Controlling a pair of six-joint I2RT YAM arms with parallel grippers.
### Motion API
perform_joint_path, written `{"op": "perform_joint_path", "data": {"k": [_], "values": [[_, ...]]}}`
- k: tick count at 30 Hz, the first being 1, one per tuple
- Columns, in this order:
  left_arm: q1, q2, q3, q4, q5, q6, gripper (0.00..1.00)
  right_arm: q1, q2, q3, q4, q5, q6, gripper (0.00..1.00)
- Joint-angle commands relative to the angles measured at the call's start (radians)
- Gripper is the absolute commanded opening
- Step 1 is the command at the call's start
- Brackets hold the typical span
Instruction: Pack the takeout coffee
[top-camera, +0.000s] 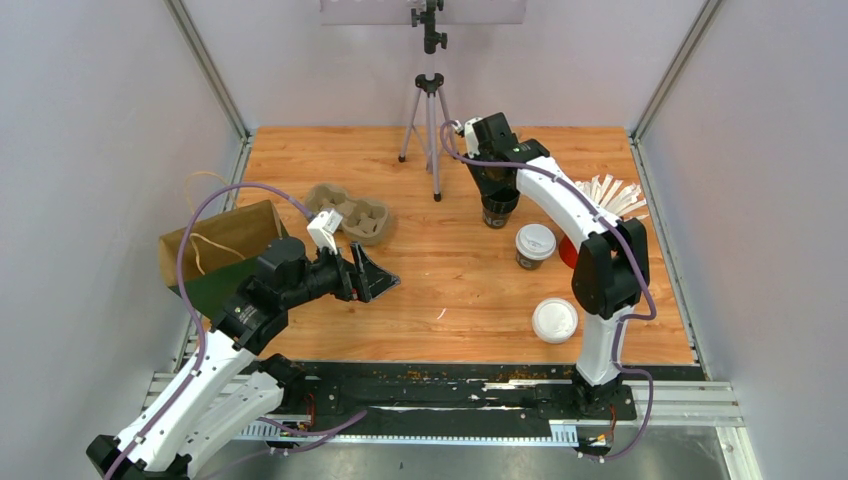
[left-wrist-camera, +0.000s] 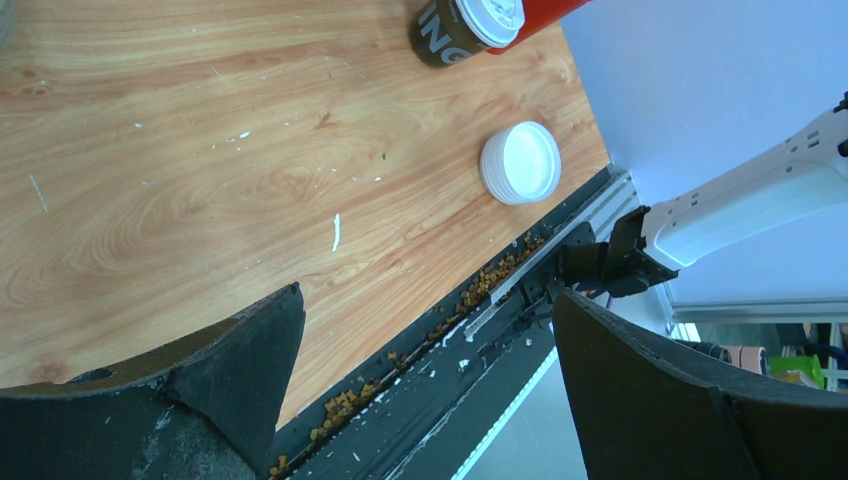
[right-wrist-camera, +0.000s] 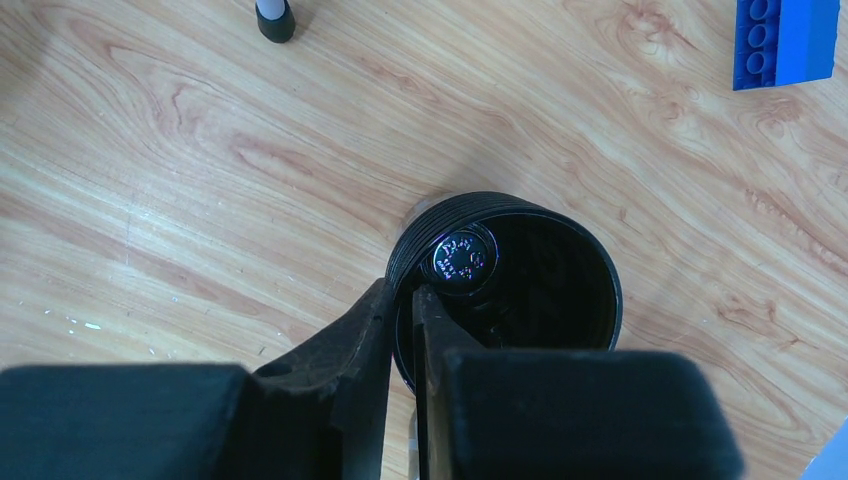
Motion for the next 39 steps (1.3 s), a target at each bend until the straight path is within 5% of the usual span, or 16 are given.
{"op": "perform_joint_path", "data": {"k": [1,12,22,39], "values": [[0.0,-0.006,-0.006,0.039,0.008,0.001,1.0,-0.013,0.014,0.006,0.027,-0.028,0.018,0.12],[0.0,-0.01,-0.011,0.037,0.005,0.003,1.0,-0.019,0.028,0.008,0.018,-0.034,0.031,0.17],[0.0,-0.007,-0.013,0.036,0.004,0.01,1.0,-0.022,0.009,0.016,0.007,-0.047,0.023,0.0],[0.0,0.0,-0.016,0.043,0.009,0.004,1.0,-0.021,-0.047,0.045,-0.029,-0.021,-0.029,0.0]]}}
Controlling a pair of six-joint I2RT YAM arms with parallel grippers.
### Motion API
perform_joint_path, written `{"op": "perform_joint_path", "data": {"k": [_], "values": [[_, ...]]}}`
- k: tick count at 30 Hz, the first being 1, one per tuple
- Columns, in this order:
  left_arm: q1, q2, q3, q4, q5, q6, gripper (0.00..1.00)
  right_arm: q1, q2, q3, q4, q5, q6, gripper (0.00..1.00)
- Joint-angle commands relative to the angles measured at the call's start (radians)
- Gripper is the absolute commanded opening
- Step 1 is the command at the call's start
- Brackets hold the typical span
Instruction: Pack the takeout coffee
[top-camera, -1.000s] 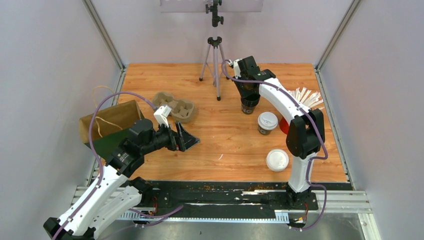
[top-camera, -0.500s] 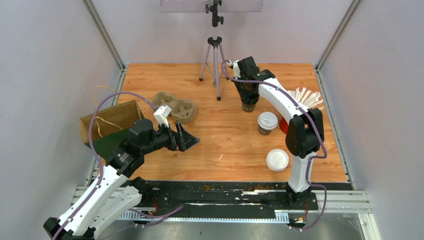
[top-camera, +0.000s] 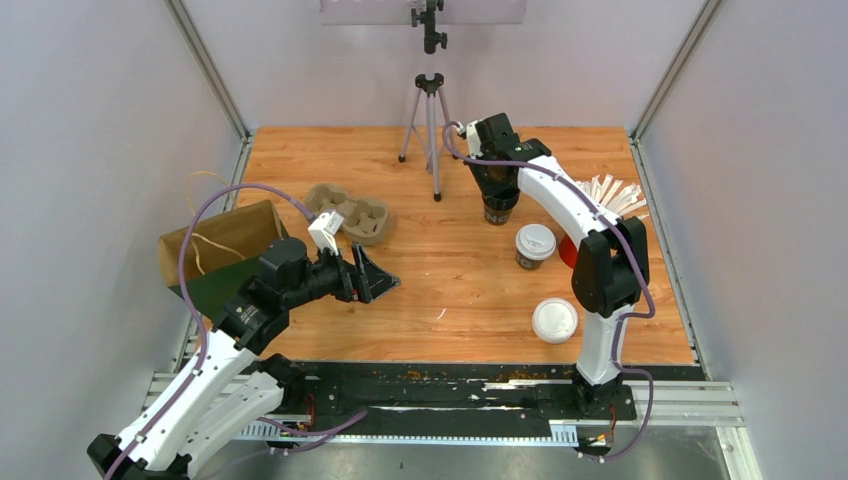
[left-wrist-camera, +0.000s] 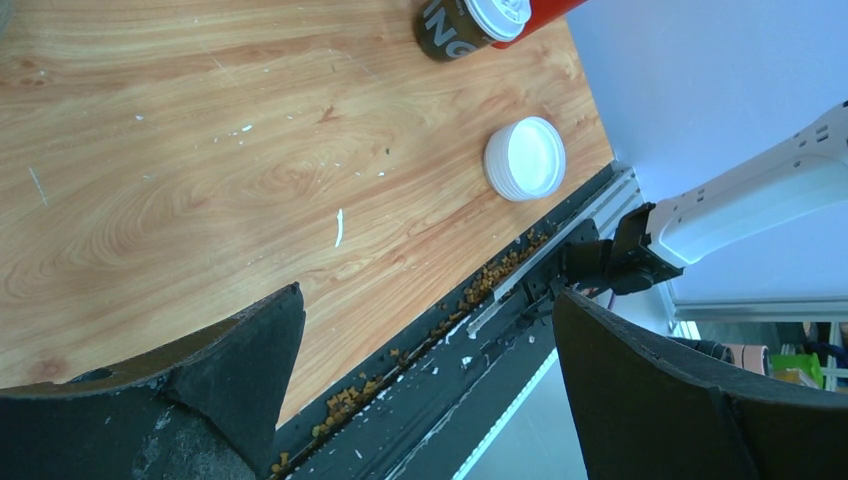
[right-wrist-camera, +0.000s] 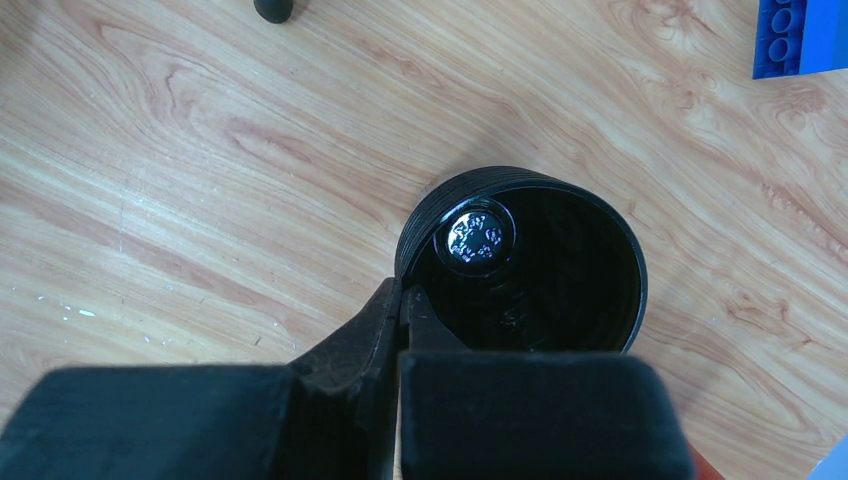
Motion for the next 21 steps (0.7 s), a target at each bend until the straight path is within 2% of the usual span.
{"op": "perform_joint_path", "data": {"k": [1,21], "values": [[0.0,-0.002,-0.004,0.041,0.008,0.004,1.0,-0.004,-0.059,0.049,-0.015,0.01,-0.02,0.0],[0.0,0.03,0.012,0.054,0.016,0.011,1.0,-0.003,-0.116,0.112,-0.064,0.023,-0.064,0.0]]}}
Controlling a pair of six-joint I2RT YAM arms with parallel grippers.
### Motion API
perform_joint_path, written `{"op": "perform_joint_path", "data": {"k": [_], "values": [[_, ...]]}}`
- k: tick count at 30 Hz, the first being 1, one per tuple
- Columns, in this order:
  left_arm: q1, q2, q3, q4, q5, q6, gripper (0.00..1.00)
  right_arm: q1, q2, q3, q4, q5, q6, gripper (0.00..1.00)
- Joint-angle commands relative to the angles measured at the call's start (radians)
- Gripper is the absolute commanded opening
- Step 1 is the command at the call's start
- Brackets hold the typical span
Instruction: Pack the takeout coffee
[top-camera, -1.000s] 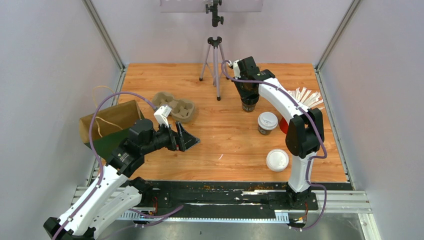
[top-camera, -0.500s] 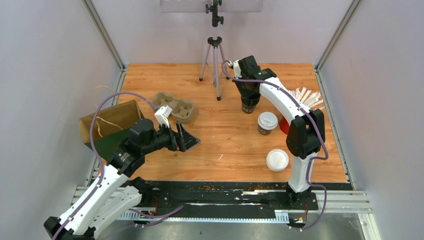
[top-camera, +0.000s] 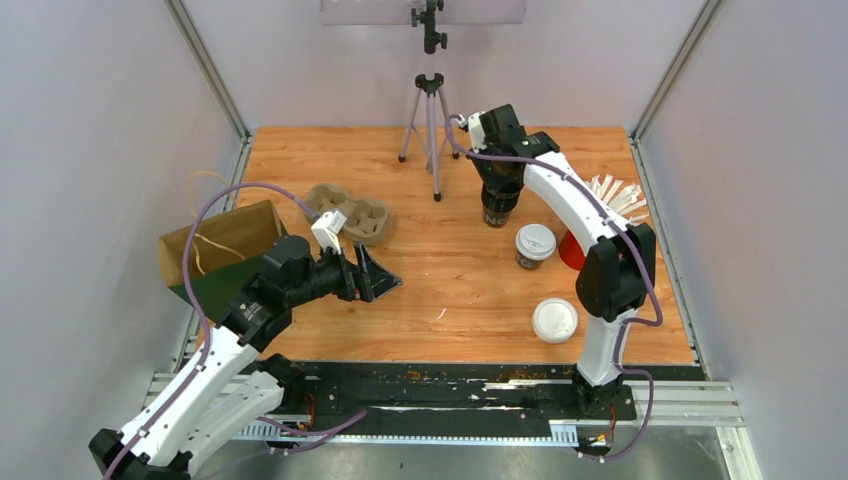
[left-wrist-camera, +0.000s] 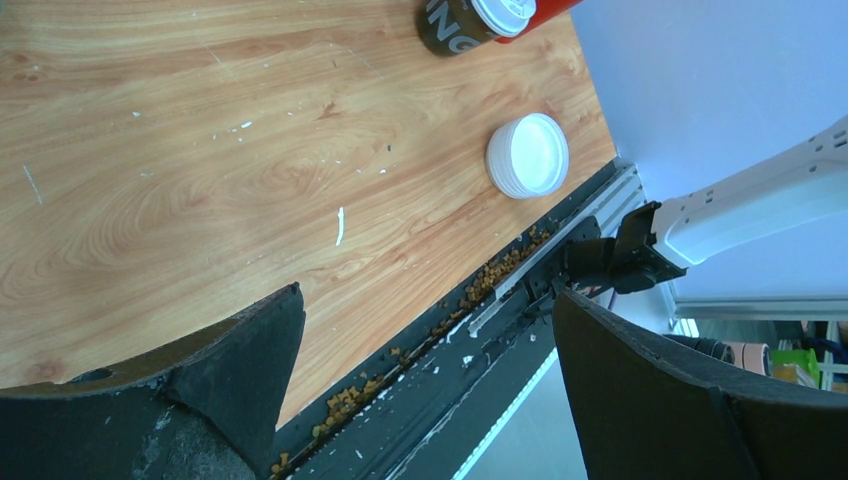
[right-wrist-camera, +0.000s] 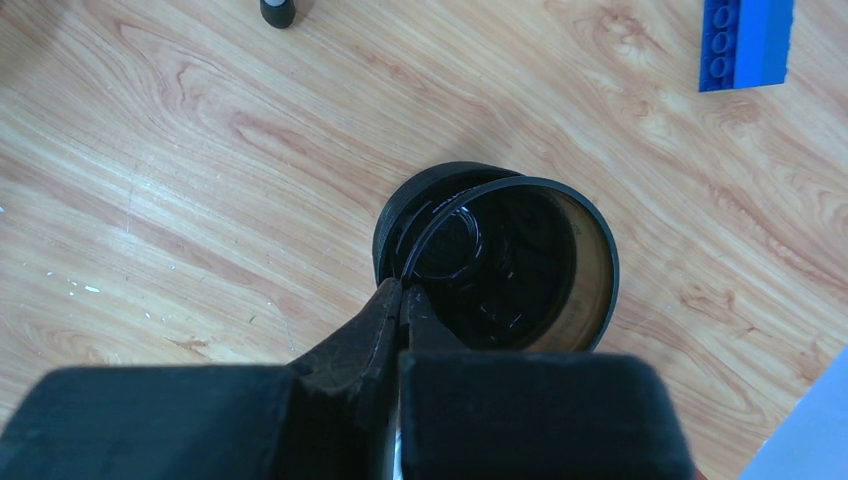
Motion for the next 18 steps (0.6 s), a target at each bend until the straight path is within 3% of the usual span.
{"op": "perform_joint_path", "data": {"k": [1,7,13,18], "values": [[0.0,0.013,0.022,0.04,0.007,0.015,1.0,-0.001,-0.095,0.062,0.0,0.02,-0.027,0.0],[0.001,0.067,0.113,-0.044,0.011,0.097,1.0,0.01,-0.142,0.096,-0.02,0.028,-0.042,0.0],[0.0,0.162,0.341,-0.241,-0.054,0.272,1.0,0.059,-0.187,0.169,-0.095,0.044,-0.024,0.0],[0.0,0.179,0.475,-0.307,-0.08,0.324,1.0,0.134,-0.26,0.164,-0.114,0.062,0.03,0.0]]}}
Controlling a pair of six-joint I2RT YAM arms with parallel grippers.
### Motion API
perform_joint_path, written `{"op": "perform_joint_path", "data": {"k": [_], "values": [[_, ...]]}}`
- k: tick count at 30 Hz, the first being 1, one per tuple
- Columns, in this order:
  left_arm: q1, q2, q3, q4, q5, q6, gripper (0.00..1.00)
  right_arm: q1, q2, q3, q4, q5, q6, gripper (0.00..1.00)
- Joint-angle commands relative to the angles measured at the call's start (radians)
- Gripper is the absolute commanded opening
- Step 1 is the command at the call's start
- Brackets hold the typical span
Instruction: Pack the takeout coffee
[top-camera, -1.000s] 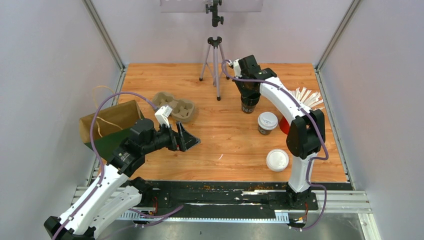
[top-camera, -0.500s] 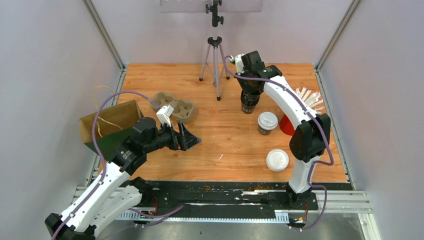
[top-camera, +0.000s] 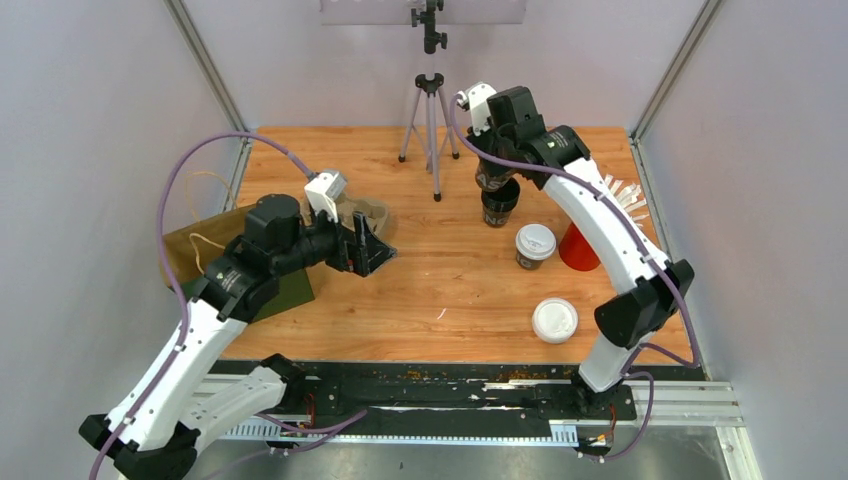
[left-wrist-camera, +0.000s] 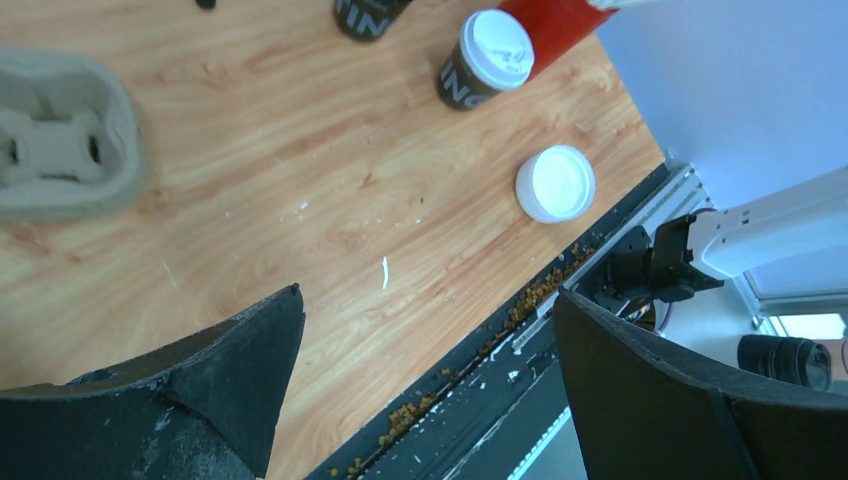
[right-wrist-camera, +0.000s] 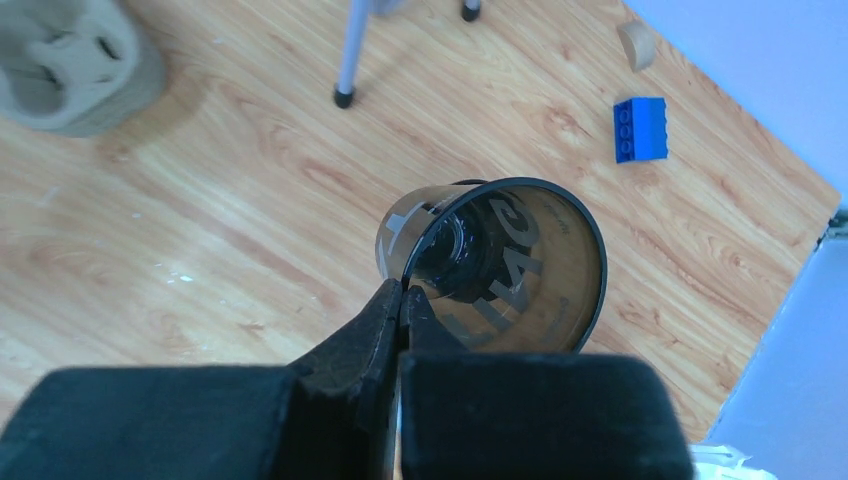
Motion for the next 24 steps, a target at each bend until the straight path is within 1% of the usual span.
{"op": "perform_joint_path", "data": {"k": [1,3,5,9,12,16,21,24], "values": [[0.0,-0.004,0.112,-0.089,-0.037,0.097,1.0,0.079,-0.103,0.035,-0.033,0.031,0.062,0.0],[0.001,-0.013,0.138,-0.106,-0.039,0.097,1.0,0.123,-0.137,0.002,-0.035,0.056,0.098,0.0],[0.0,-0.029,0.153,-0.127,-0.039,0.095,1.0,0.181,-0.183,-0.07,-0.022,0.099,0.162,0.0],[0.0,-0.071,0.173,-0.172,-0.058,0.094,1.0,0.337,-0.279,-0.293,0.055,0.175,0.243,0.0],[0.001,-0.113,0.172,-0.194,-0.089,0.092,1.0,0.429,-0.304,-0.422,0.108,0.207,0.316,0.0],[0.0,-0.16,0.154,-0.194,-0.105,0.087,1.0,0.543,-0.262,-0.505,0.152,0.26,0.37,0.0],[0.001,-0.187,0.15,-0.222,-0.121,0.086,1.0,0.643,-0.144,-0.5,0.134,0.382,0.383,0.0],[0.0,-0.204,0.152,-0.247,-0.134,0.087,1.0,0.678,-0.078,-0.487,0.11,0.407,0.396,0.0]]}}
